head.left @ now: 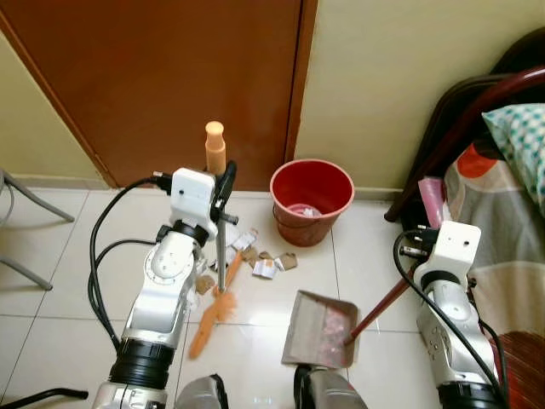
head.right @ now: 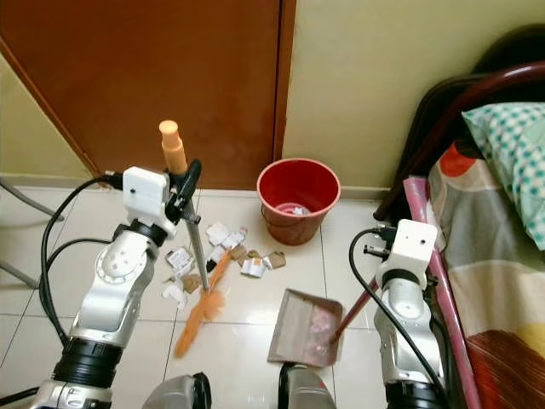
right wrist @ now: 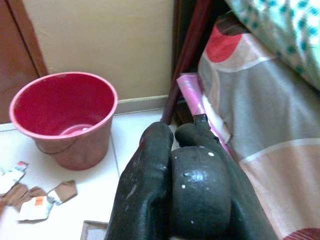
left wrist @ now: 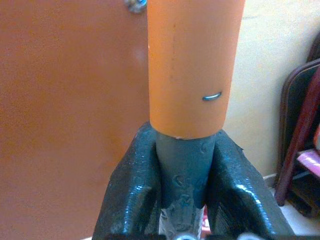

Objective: Sweep floor

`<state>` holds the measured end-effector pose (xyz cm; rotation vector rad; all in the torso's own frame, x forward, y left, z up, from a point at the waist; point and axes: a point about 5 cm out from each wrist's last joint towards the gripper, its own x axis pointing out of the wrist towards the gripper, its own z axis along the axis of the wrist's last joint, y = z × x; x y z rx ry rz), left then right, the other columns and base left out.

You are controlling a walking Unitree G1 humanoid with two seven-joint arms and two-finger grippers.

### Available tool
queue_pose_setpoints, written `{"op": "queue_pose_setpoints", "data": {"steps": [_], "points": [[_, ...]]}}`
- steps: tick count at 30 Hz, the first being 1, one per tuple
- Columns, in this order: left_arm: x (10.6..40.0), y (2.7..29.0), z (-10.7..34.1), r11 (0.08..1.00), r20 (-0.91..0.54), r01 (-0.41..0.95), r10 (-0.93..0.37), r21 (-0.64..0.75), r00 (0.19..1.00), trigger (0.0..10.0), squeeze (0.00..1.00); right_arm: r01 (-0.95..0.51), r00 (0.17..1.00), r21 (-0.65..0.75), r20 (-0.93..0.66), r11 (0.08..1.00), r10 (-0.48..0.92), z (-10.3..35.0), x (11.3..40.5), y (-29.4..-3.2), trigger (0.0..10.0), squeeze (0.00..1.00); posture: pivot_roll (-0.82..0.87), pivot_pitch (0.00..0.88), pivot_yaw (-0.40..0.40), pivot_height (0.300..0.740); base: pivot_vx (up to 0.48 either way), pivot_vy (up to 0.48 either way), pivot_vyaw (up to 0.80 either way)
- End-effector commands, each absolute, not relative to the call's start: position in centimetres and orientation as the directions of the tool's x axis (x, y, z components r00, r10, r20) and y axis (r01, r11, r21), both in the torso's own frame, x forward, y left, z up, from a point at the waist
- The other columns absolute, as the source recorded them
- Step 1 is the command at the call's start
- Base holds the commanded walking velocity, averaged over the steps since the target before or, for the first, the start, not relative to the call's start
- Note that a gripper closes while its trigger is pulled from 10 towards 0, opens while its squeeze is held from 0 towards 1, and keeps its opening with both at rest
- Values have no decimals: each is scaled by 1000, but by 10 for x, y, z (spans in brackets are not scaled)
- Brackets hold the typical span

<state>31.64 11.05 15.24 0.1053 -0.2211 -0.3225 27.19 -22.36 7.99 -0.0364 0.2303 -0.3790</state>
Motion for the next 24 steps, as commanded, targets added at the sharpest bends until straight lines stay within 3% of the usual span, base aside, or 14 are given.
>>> {"op": "queue_pose_setpoints", "data": {"steps": [1,16,17,21,24], "points": [[318,102,165,933,258,324,-356,159,898,10000,0,403,872,-159,-231,901,-431,75,267,-237,10000,0,-65,137,-31,740,0,0,0],[326,71,165,823,225,517,-564,237,795,10000,0,446,866,-148,-176,883,-468,83,272,-240,10000,0,-74,136,-23,740,0,0,0],[323,62,158,757,175,592,-646,278,744,10000,0,446,867,-141,-174,884,-466,83,273,-238,10000,0,-74,137,-20,740,0,0,0],[312,51,138,613,48,709,-767,349,640,10000,0,445,869,-136,-173,885,-464,82,273,-236,10000,0,-74,139,-16,740,0,0,0],[308,49,131,555,-3,746,-802,367,598,10000,0,445,869,-135,-172,885,-463,82,273,-236,10000,0,-73,140,-14,740,0,0,0]]}}
